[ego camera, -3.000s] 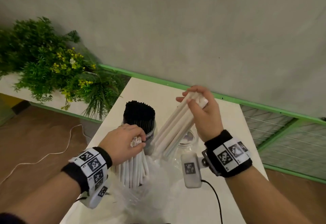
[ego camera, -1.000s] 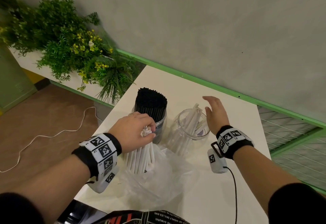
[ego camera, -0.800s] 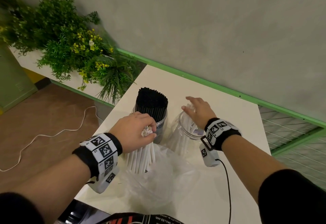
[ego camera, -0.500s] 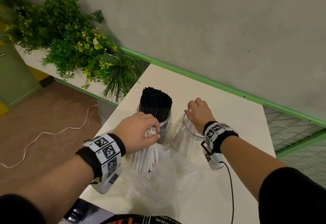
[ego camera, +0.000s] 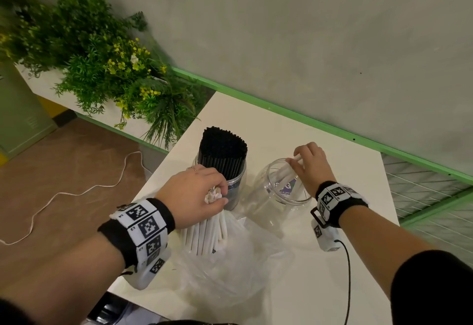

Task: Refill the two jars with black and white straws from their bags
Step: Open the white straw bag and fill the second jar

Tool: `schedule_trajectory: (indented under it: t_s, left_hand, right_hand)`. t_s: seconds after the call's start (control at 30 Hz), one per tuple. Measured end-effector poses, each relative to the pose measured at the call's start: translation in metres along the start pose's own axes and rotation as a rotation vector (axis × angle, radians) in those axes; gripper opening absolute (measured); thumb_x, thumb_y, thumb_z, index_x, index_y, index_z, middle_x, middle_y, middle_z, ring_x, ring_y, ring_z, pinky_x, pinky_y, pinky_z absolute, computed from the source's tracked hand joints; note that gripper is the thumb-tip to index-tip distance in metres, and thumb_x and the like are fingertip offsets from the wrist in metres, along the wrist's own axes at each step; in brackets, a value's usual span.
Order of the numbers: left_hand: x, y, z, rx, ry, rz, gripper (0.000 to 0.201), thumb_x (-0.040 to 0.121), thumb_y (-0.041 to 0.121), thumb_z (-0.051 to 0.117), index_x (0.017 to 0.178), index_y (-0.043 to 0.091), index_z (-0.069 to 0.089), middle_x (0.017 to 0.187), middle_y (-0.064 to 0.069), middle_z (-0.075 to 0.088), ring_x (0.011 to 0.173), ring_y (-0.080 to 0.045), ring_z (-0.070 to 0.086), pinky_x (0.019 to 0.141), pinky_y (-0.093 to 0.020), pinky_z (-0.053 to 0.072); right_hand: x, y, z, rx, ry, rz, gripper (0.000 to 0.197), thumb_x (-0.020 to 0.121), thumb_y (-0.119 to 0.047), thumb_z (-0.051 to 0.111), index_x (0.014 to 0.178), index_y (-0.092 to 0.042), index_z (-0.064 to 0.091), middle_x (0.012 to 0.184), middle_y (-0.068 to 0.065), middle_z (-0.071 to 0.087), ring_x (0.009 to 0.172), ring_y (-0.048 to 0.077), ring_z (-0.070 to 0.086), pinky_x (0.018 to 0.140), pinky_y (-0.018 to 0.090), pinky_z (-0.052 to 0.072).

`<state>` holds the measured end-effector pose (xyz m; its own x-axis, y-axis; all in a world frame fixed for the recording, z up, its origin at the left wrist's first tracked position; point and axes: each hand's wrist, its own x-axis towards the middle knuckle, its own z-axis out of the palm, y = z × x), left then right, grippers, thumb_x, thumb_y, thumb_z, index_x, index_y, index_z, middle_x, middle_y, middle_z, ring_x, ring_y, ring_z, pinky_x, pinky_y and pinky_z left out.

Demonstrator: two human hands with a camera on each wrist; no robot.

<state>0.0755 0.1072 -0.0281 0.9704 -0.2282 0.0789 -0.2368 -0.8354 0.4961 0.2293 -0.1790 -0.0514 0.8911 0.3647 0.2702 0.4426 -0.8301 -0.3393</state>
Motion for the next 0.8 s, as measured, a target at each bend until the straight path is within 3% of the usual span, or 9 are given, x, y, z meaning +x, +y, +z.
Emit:
schedule_trajectory:
  t_s: [0.1,0.33,0.47,0.63,0.8]
  left_hand:
    - [-0.001,0.001,-0.001,-0.01,-0.003,-0.001,0.025,0.078,0.058,0.038,0.088,0.039,0.053,0.093,0.023,0.056,0.092,-0.003,0.045,0.085,-0.033,0.045]
    - [0.0,-0.001,-0.001,0.0,-0.016,-0.017,0.027,0.077,0.059,0.038,0.089,0.04,0.053,0.095,0.025,0.055,0.095,-0.003,0.046,0.086,-0.035,0.046]
    - [0.0,-0.001,0.0,0.0,-0.016,-0.018,0.024,0.078,0.059,0.04,0.089,0.041,0.052,0.093,0.027,0.052,0.092,-0.003,0.045,0.084,-0.034,0.046]
    - [0.0,0.001,-0.001,-0.001,-0.019,-0.018,0.025,0.077,0.06,0.039,0.089,0.042,0.052,0.093,0.025,0.053,0.093,-0.004,0.046,0.084,-0.034,0.046]
    - [0.0,0.003,-0.002,-0.004,-0.027,-0.029,0.027,0.076,0.061,0.037,0.088,0.042,0.052,0.094,0.024,0.055,0.095,-0.004,0.047,0.084,-0.033,0.046]
  right_hand:
    - [0.001,-0.005,-0.003,0.037,-0.044,0.074,0.026,0.094,-0.031,0.058,0.106,-0.009,0.057,0.102,0.003,0.055,0.081,0.019,0.049,0.072,0.027,0.036]
    - [-0.019,-0.013,-0.001,0.02,-0.083,0.136,0.025,0.096,-0.037,0.052,0.106,-0.015,0.054,0.103,-0.003,0.053,0.084,0.019,0.05,0.069,0.029,0.038]
    - [-0.026,-0.007,-0.005,-0.03,-0.039,0.138,0.026,0.095,-0.039,0.052,0.104,-0.015,0.056,0.101,-0.001,0.055,0.092,0.021,0.05,0.073,0.031,0.041]
    - [-0.023,-0.005,-0.009,-0.001,0.026,0.102,0.025,0.094,-0.034,0.057,0.103,-0.012,0.058,0.098,0.0,0.054,0.082,0.023,0.054,0.069,0.031,0.043]
    - [-0.018,-0.004,-0.008,-0.063,-0.044,0.121,0.033,0.094,-0.039,0.054,0.115,-0.013,0.054,0.112,0.003,0.055,0.1,0.025,0.052,0.079,0.033,0.042]
